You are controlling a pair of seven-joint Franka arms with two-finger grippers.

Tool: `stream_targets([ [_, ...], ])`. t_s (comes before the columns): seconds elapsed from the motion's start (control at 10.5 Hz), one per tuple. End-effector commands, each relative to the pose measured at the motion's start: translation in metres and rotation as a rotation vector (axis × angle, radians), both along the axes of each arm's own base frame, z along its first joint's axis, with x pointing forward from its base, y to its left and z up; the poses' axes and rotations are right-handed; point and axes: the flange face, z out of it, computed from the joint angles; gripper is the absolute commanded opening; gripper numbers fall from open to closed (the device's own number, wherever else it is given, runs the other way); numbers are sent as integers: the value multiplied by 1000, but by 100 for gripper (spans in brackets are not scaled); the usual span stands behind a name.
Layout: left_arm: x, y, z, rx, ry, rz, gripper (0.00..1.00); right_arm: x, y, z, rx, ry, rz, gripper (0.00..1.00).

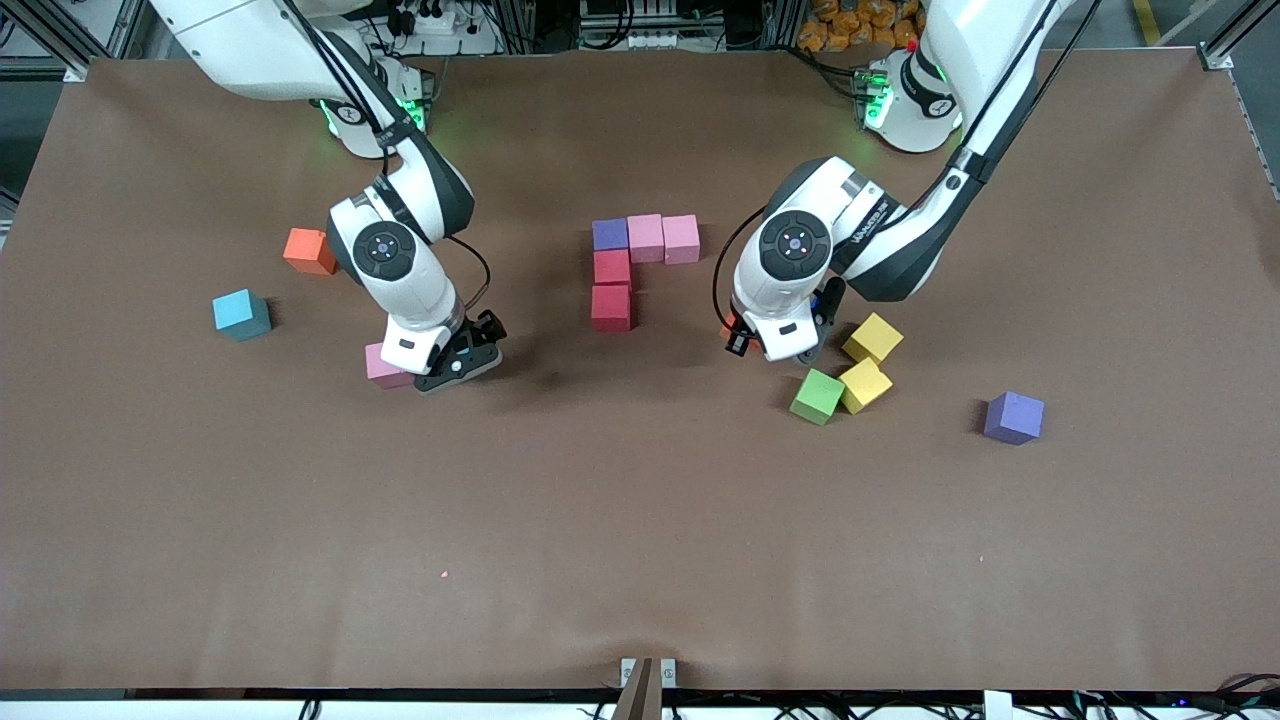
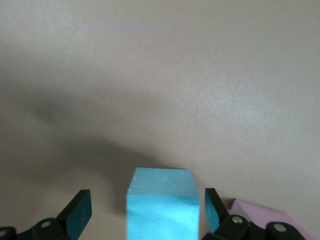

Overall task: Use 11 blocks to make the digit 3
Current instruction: 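Grasp the cyan block with the right gripper while the left carries orange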

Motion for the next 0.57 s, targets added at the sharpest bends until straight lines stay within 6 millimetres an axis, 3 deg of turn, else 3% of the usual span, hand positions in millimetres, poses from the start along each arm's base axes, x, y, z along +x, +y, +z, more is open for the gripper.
stream_targets([
  [0.0,-10,-6,-4,-7,-5,94,12,-4,-17,-2,-6,9,35,100],
  [0.48,-10,-8,-5,-20,-23,163,12,-24,-20,-30,16,18,37,100],
])
